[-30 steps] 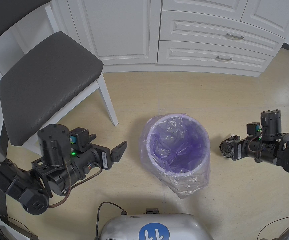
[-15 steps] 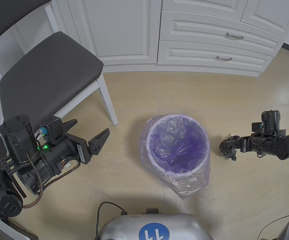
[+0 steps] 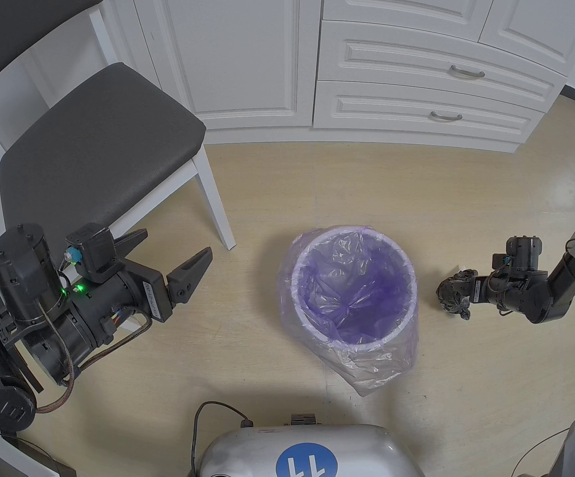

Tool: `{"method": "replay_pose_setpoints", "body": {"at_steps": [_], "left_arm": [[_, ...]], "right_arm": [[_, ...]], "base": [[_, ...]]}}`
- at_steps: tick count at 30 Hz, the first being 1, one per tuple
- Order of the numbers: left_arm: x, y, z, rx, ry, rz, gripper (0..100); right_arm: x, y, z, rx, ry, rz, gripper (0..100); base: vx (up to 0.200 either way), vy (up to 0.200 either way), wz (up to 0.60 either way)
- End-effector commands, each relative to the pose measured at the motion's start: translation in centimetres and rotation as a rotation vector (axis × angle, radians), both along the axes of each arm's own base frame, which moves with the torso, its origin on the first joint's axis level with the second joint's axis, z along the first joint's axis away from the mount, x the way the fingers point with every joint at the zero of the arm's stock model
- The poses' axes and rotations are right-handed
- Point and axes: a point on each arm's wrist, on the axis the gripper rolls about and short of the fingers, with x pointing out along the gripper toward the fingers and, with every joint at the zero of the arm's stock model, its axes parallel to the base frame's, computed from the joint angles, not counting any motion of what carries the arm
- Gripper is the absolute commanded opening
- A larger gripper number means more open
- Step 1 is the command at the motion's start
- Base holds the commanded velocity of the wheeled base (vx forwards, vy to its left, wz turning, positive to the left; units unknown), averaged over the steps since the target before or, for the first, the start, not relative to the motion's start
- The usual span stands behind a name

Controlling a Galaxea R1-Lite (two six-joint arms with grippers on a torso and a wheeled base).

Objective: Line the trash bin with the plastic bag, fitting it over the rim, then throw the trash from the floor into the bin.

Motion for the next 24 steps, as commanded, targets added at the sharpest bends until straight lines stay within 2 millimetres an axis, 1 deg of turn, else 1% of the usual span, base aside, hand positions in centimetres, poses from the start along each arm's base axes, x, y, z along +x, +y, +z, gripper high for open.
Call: {"method": "replay_pose_setpoints", "body": {"at_steps": [1,2,3,6,8,10,15,19,22,23,24], "left_arm": [[0.1,-0.1,-0.1,0.002,0.005,0.001,100],[0.1,-0.1,-0.1,0.002,0.005,0.001,100],[0.2,-0.1,-0.1,0.002,0.005,0.001,100],[0.2,-0.1,-0.2,0.004,0.009,0.001,100],[0.3,-0.2,-0.3,0.006,0.011,0.001,100],[0.4,-0.2,-0.4,0.006,0.011,0.001,100],[0.5,-0.3,-0.5,0.004,0.014,-0.001,100],[0.7,-0.4,-0.7,0.006,0.021,-0.001,100],[0.7,-0.4,-0.7,0.005,0.022,0.000,100],[0.7,-0.3,-0.7,0.003,0.023,0.001,100],[0.8,-0.3,-0.7,0.001,0.022,0.004,100]], "right_arm": [[0.9,-0.5,-3.8,0.032,0.041,-0.028,100],[0.9,-0.5,-3.8,0.032,0.041,-0.028,100],[1.4,-0.4,-4.5,0.056,0.041,-0.035,100],[2.3,-0.1,-5.5,0.106,0.044,-0.055,100],[3.2,0.0,-7.0,0.147,0.047,-0.087,100],[3.9,-0.1,-8.0,0.160,0.036,-0.100,100],[5.2,-0.1,-9.5,0.221,-0.067,-0.128,100],[5.5,0.0,-10.3,0.225,-0.124,-0.122,100],[5.6,0.0,-10.6,0.226,-0.130,-0.120,100],[5.7,0.0,-10.8,0.226,-0.137,-0.119,0],[5.7,0.0,-11.0,0.227,-0.137,-0.119,0]], "base": [[0.000,0.000,0.00],[0.000,0.000,0.00],[0.000,0.000,0.00],[0.000,0.000,0.00],[0.000,0.000,0.00],[0.000,0.000,0.00],[0.000,0.000,0.00],[0.000,0.000,0.00],[0.000,0.000,0.00],[0.000,0.000,0.00],[0.000,0.000,0.00]]}}
